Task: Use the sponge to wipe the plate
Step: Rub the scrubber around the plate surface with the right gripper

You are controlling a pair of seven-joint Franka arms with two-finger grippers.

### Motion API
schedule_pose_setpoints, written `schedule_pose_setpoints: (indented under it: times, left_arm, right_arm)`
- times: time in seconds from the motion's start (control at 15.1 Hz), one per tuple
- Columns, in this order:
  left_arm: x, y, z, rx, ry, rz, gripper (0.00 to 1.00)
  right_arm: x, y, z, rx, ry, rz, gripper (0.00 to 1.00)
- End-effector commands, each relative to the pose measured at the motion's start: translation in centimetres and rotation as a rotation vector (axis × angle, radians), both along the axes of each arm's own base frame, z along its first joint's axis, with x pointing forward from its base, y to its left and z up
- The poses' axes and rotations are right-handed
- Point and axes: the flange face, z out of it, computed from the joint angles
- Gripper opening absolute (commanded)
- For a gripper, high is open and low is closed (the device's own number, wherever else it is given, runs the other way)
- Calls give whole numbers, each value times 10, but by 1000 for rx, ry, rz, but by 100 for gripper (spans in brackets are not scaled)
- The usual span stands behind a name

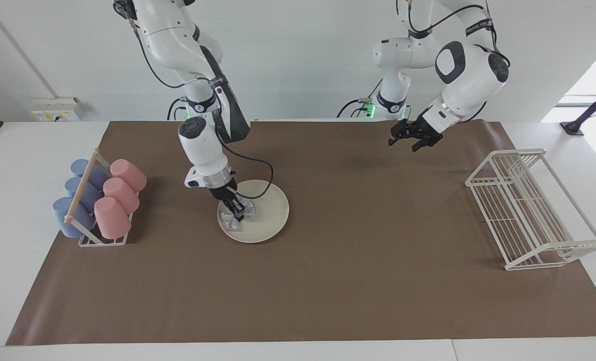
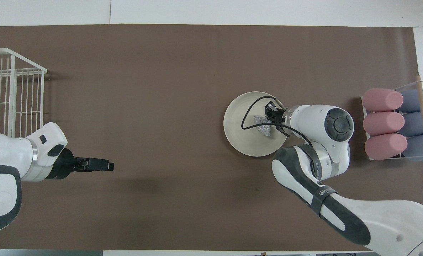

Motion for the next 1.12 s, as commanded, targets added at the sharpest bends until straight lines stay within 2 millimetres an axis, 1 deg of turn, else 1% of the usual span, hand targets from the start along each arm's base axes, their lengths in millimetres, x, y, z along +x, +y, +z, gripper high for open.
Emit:
schedule_pose_setpoints:
  times: [0.0, 0.07, 0.13, 0.2, 0.33, 0.4, 0.66, 0.79, 0.93, 1.06]
  left_arm:
    - [6, 2, 1, 23, -6, 12, 100]
    - [6, 3, 1, 22, -8, 14, 100]
    - [6, 6, 1, 22, -6, 27, 100]
    - [9, 17, 1, 23, -10, 55, 100]
    - [9, 17, 1, 25, -2, 79, 100]
    - [8, 13, 1, 25, -2, 70, 100]
    - [9, 12, 1, 26, -5, 64, 100]
    - [9, 11, 1, 26, -8, 60, 100]
    - [8, 11, 1, 26, -9, 59, 100]
    - [8, 12, 0, 27, -6, 65, 100]
  right_arm:
    - [-20, 38, -34, 25, 73, -33, 0]
    - [-23, 46, -34, 34, 83, -69, 0]
    - [-29, 59, -34, 40, 92, -84, 0]
    - [-32, 67, -34, 44, 96, -92, 0]
    - [-32, 68, -33, 48, 100, -119, 0]
    - [-32, 68, -32, 48, 98, -116, 0]
    - [-26, 55, -33, 38, 88, -83, 0]
    - [-25, 55, -27, 38, 89, -95, 0]
    - [-25, 61, -4, 27, 99, -119, 0]
    - [-20, 65, 42, -2, 123, -131, 0]
